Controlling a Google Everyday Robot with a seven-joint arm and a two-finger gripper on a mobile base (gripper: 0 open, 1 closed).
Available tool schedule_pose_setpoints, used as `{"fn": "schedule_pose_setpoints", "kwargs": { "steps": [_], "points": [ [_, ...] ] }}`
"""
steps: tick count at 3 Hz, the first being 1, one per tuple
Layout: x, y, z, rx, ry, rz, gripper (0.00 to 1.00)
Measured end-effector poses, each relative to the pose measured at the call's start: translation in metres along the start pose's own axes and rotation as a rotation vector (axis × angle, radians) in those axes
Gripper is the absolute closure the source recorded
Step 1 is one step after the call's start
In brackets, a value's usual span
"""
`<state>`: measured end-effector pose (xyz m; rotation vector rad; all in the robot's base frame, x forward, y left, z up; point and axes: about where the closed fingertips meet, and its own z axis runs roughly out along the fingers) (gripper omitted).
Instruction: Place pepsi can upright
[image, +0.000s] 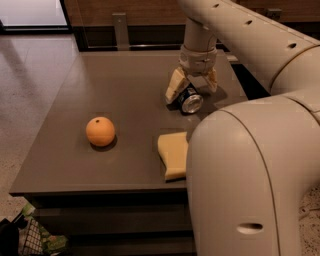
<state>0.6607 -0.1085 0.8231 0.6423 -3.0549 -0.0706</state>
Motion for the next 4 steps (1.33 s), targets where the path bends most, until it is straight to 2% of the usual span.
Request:
{"fn": "schedule_pose_setpoints", "kwargs": {
  "steps": [1,2,3,4],
  "points": [
    [-0.0076,-0.0005,0.0041,0.001,-0.023,0.001,0.49],
    [-0.0112,-0.0001,0.0063,0.001,-0.032,0.000,0.71],
    [-0.0124,-0.0001,0.0058,0.001,-0.034,-0.001,1.00],
    [-0.0124,-0.0001,0.0058,0.001,-0.035,-0.001,1.00]
  ]
}}
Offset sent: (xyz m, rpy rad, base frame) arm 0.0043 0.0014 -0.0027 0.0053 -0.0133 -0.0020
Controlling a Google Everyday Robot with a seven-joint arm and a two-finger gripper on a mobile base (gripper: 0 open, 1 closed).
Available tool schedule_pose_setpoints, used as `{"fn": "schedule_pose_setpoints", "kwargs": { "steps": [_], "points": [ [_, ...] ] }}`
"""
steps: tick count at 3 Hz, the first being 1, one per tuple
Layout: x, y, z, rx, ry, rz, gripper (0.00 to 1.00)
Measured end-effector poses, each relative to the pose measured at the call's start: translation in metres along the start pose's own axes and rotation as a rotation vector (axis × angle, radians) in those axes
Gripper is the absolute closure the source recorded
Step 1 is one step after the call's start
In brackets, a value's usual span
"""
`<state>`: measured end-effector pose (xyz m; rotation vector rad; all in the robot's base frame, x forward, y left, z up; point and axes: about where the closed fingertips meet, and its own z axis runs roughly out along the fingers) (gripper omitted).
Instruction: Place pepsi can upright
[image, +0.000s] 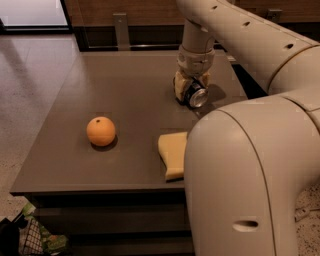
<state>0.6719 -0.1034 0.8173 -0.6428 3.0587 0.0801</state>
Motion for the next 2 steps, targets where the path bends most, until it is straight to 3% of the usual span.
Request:
{"fn": "schedule_pose_setpoints", "kwargs": {
  "steps": [2],
  "points": [
    [0.0000,0.0000,-0.0003,0.000,0.000,0.000,1.00]
  ]
}}
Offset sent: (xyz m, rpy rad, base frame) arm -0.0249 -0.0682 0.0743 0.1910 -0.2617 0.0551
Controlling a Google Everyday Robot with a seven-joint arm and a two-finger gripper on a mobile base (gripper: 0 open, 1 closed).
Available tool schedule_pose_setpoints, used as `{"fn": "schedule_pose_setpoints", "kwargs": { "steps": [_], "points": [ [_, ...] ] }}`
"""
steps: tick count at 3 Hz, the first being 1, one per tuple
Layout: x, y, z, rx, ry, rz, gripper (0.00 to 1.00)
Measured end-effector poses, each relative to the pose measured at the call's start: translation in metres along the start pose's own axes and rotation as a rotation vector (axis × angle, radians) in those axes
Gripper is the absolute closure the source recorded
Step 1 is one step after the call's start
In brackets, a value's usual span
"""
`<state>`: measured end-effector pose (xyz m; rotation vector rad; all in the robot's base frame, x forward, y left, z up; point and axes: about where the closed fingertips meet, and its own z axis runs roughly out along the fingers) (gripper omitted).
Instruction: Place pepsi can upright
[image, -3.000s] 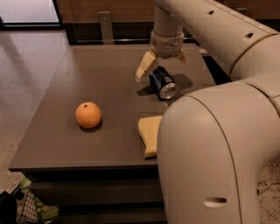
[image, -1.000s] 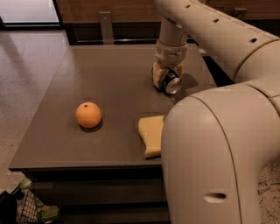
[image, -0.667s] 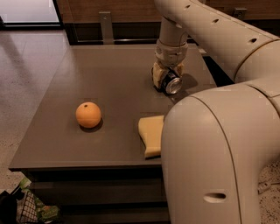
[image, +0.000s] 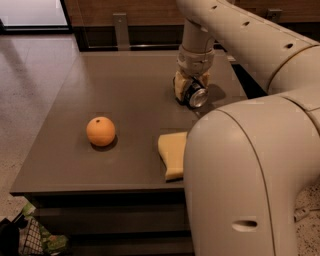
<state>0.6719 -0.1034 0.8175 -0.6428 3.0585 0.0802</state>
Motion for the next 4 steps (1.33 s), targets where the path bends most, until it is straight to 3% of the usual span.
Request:
{"fn": "schedule_pose_setpoints", "kwargs": {
  "steps": [1,3,4],
  "points": [
    [0.015,-0.016,-0.017,-0.017,-0.090,-0.003,1.00],
    [0.072,-0.062,-0.061,-0.082,-0.349,-0.022,1.00],
    [0.076,-0.070,-0.085,-0.125,-0.502,-0.097,1.00]
  ]
}}
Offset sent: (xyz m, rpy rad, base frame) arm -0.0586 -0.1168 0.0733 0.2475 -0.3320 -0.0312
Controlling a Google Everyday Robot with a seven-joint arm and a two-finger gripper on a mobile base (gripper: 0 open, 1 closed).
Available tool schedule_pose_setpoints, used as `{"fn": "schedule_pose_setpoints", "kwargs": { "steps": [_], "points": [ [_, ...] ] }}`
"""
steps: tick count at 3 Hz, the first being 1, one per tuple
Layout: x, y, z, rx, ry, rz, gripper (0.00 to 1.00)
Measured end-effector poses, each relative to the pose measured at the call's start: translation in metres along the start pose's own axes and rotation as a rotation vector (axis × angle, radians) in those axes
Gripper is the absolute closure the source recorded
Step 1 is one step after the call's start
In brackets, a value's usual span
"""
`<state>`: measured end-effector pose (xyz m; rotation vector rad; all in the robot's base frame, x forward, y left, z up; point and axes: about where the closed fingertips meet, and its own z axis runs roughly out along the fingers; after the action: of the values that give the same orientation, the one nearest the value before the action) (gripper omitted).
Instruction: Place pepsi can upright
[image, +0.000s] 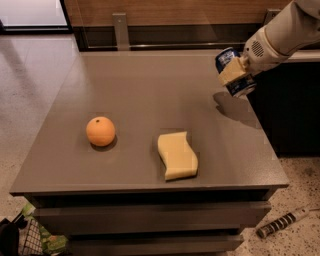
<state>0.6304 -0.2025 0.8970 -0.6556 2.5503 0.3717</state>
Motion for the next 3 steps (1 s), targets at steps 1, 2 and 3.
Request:
{"fn": "schedule_pose_setpoints", "kwargs": {
  "steps": [1,2,3],
  "points": [
    [-0.026,0.012,-0.019,-0.103,-0.207,-0.166,1.00],
    [-0.038,0.026,-0.026,-0.161,-0.326,-0.298,1.00],
    [-0.048,0.048,-0.024,-0.209,-0.451,-0.504,1.00]
  ]
}}
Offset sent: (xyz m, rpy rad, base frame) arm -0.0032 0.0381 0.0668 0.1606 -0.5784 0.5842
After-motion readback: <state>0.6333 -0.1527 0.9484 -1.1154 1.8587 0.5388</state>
